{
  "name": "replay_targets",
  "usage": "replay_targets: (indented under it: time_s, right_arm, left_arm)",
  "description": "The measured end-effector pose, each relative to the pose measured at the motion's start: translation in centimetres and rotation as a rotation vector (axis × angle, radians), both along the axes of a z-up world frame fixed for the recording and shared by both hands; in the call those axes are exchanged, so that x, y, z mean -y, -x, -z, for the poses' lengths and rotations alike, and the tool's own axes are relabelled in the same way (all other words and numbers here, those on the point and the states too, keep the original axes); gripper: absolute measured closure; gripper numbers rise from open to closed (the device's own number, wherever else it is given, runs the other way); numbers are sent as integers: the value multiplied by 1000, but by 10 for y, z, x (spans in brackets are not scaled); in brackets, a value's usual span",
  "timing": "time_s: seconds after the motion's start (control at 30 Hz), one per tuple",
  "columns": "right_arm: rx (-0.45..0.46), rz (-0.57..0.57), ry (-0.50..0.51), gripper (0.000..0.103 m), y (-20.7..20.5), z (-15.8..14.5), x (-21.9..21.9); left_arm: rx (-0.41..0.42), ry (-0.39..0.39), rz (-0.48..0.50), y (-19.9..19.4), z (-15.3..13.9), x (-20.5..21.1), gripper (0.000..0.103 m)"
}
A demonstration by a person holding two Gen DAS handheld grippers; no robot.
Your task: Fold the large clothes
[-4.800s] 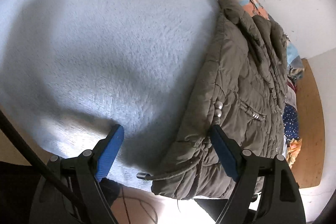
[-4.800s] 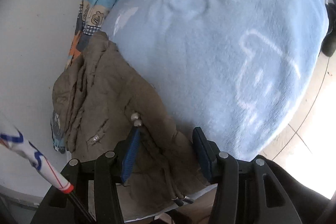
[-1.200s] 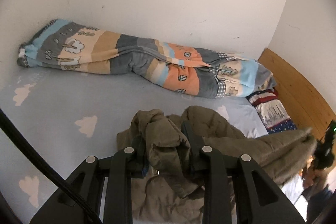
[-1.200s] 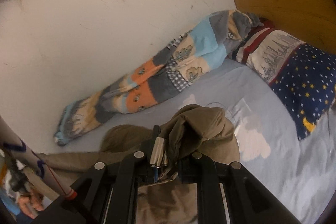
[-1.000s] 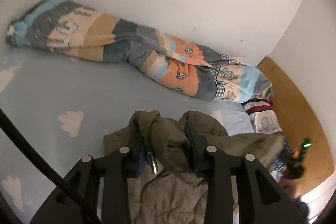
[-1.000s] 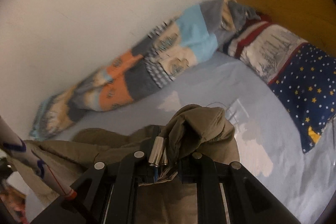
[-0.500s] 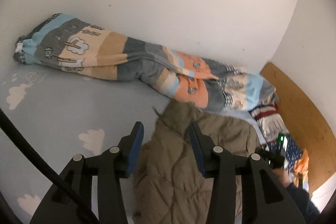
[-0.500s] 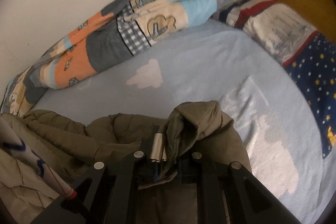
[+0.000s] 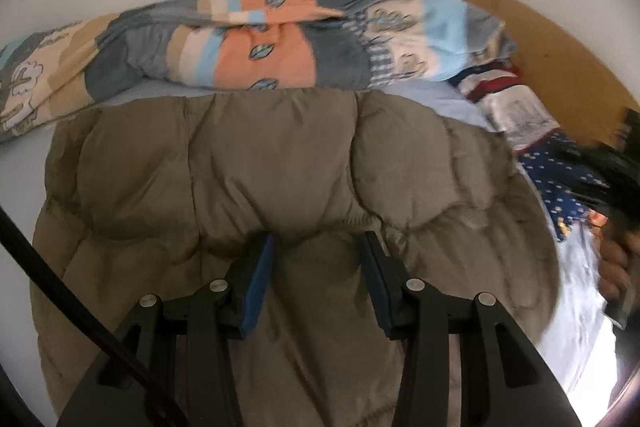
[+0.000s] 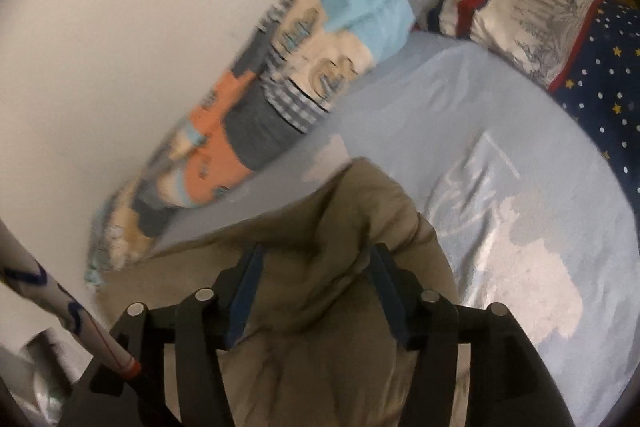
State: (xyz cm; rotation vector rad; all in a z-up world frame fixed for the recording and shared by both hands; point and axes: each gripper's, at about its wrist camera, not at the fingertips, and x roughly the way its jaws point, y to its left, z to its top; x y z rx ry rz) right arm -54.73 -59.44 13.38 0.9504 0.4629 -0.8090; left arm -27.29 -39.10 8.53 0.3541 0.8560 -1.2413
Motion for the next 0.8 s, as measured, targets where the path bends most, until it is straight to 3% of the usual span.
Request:
replay_targets:
  time_s: [0.13,0.3,0.43,0.63,0.8]
  right_arm:
    - [-48,-128,69,42,-8,-10,-31]
    - [-229,-275,157,43,-65,21,-63]
    - [-336,-274,186,40,-92,59,-60]
    - [-325,-253,143,39,-94,90,-41]
    - [-361,-237,117,39,-99,95,-40]
  left_arm:
    - [-21,-23,-25,-16,8,18,60]
    - [24,-73,-25,-14,28,33,58]
    - [29,-63,-16,-19,39,40,58]
    - [28,-20,-35,-25,52,45,56]
    - [93,-81,-76,-11,37,37,56]
